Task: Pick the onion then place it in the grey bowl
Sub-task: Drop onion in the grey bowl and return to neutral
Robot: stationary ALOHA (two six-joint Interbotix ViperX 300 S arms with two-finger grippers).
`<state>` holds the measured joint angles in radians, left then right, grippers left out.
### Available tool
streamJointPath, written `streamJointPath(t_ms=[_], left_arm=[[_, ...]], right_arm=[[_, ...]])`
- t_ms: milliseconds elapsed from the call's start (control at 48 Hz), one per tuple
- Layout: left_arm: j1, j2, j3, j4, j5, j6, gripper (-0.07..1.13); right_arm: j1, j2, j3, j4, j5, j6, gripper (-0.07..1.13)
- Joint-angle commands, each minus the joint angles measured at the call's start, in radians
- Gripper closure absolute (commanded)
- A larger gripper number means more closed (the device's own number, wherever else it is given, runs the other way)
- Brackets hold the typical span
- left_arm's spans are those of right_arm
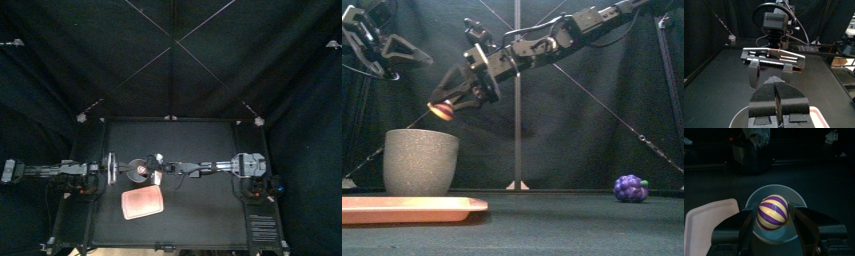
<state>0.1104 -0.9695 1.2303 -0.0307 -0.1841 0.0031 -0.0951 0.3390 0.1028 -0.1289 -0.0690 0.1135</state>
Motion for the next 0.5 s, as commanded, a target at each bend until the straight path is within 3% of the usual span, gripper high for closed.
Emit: streamJointPath(t_ms=[21, 250, 500], left_arm=[[0.005, 0.002, -0.012, 0.000, -0.011, 0.002, 0.96], [0.006, 0.002, -0.014, 0.002, -0.011, 0.002, 0.96], [0.008, 0.002, -0.012, 0.000, -0.011, 0.002, 0.96]], right_arm=[[-0.003, 0.009, -0.074, -0.003, -0.008, -0.002, 0.20], [-0.003, 0.026, -0.100, -0.015, 0.057, -0.003, 0.02], [-0.015, -0.069, -0.026, -0.015, 0.049, -0.003, 0.02]])
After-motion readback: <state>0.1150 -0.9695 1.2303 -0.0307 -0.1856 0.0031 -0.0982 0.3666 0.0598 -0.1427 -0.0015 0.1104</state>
